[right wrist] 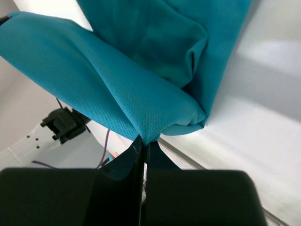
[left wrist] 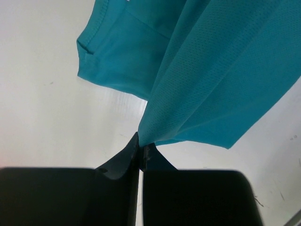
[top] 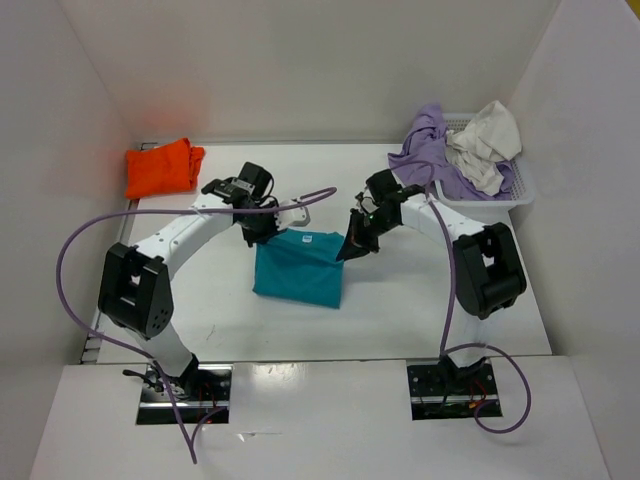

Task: Fold and stack the t-shirts
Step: Fold the long partially folded tshirt into a neat square

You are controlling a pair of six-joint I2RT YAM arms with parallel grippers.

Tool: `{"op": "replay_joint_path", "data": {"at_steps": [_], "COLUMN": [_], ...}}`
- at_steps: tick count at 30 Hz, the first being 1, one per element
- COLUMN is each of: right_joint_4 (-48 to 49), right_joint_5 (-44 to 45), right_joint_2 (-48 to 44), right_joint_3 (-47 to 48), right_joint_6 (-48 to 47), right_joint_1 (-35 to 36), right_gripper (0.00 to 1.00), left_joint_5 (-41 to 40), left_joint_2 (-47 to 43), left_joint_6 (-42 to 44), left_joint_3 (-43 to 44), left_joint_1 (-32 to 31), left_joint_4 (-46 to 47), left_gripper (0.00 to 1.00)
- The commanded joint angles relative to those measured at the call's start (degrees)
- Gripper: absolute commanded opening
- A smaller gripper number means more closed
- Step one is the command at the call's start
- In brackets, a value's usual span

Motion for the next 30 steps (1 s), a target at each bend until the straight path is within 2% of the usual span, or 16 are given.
{"op": "replay_joint_path", "data": {"at_steps": [1,2,4,7,9,10,12,16,21,22,25,26,27,30], "right_joint_4": [3.2,4.1,7.4,12.3,13.8,13.9,15.3,15.4,15.2,15.2,14.6,14.6,14.0,12.8], "right_joint_5": [-1.0,-1.0,-0.3,1.4,4.6,6.3,9.6,16.8,24.6,25.3,25.9,25.9,25.9,30.0], "right_joint_2": [1.9,1.9,2.4,5.9,8.3,10.6,12.3,13.5,5.8,4.7,3.1,3.1,3.8,4.0], "right_joint_3": [2.1,2.1,2.1,4.6,9.5,11.2,15.4,18.3,11.8,11.0,8.9,8.9,8.9,8.9], "right_joint_6": [-1.6,-0.2,1.2,2.9,3.5,3.5,3.5,1.8,1.8,1.8,-0.9,-2.2,-2.2,-2.8], "right_joint_1": [-2.3,-3.0,-3.0,-3.6,-4.1,-4.1,-4.8,-5.3,-3.9,-3.2,0.0,1.3,1.9,5.0], "right_gripper": [0.02,0.06,0.26,0.32,0.44,0.47,0.54,0.52,0.49,0.49,0.58,0.58,0.63,0.64], "left_joint_5": [0.0,0.0,0.0,-1.1,-2.2,-2.2,-3.6,-4.2,-4.8,-2.4,4.1,9.4,11.1,14.7], "left_joint_2": [2.2,2.7,3.6,6.6,9.0,9.8,12.0,14.0,14.1,13.0,11.2,11.2,11.8,13.1], "left_joint_6": [-2.6,-3.4,-5.2,-7.0,-8.9,-9.5,-11.2,-12.7,-15.3,-15.9,-16.4,-15.5,-14.7,-14.7], "left_joint_3": [3.3,3.3,3.3,3.9,3.9,3.9,3.9,3.9,6.5,6.5,7.2,7.8,8.7,8.7], "left_joint_1": [0.5,0.5,1.0,1.0,2.2,2.2,3.4,4.4,5.1,6.6,8.7,8.7,8.7,8.7], "left_joint_4": [5.9,7.0,10.3,13.7,15.3,17.1,19.3,25.7,27.8,26.8,24.0,22.4,19.4,17.8], "left_gripper": [0.0,0.01,0.03,0.08,0.24,0.32,0.39,0.46,0.53,0.54,0.58,0.59,0.6,0.61]}}
